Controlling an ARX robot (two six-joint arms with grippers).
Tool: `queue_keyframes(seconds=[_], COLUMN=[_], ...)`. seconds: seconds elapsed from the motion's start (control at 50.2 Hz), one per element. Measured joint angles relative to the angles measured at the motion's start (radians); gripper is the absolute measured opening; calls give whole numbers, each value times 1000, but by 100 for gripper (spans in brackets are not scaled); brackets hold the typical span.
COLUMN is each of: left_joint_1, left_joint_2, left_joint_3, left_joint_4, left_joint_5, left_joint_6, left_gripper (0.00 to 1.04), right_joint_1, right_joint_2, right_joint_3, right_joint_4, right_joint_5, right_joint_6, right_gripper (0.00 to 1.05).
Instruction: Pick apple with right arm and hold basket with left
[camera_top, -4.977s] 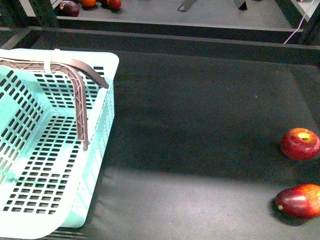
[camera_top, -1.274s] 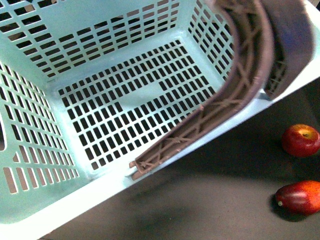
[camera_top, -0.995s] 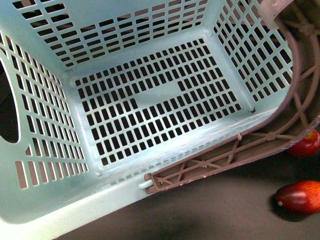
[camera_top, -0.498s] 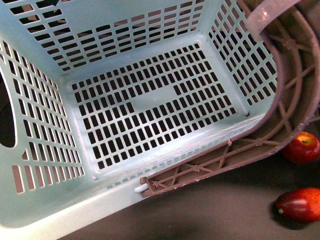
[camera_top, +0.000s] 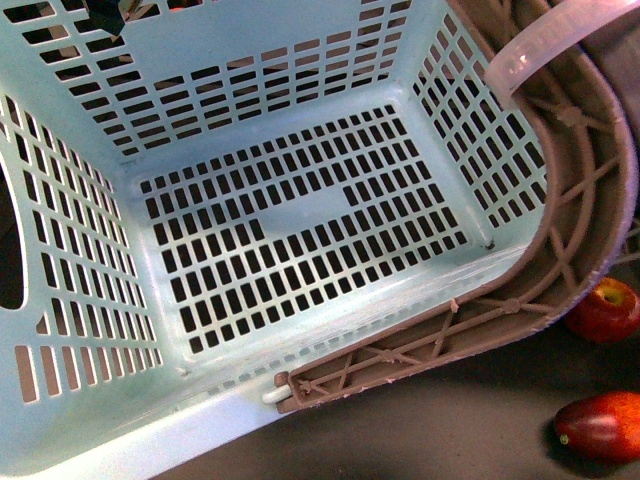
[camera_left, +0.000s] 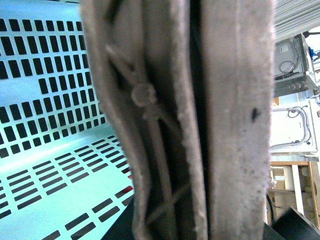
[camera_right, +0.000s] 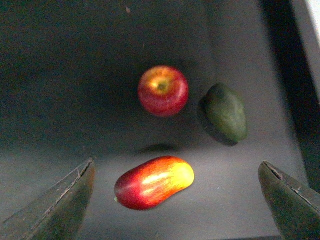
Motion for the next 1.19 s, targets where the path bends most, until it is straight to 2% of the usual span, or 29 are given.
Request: queue_keyframes(seconds=[0.159,0.398,0.737,1.194], left_joint_1=[0,0,0,0], left_joint_2=[0,0,0,0], left_joint_3=[0,0,0,0], left_joint_4=[0,0,0,0], left_joint_5=[0,0,0,-1], left_joint_6=[0,0,0,0], left_gripper=[16,16,16,16], right_joint_1=[-1,9,33,97], right_joint_2=[314,550,741,860], right_joint_3=[159,306,454,639], right_joint_4=[24,47,34,-44], right_joint_5=[28,70,93,106], right_joint_6=[-5,-5,-3,-2], right_gripper=[96,96,96,96])
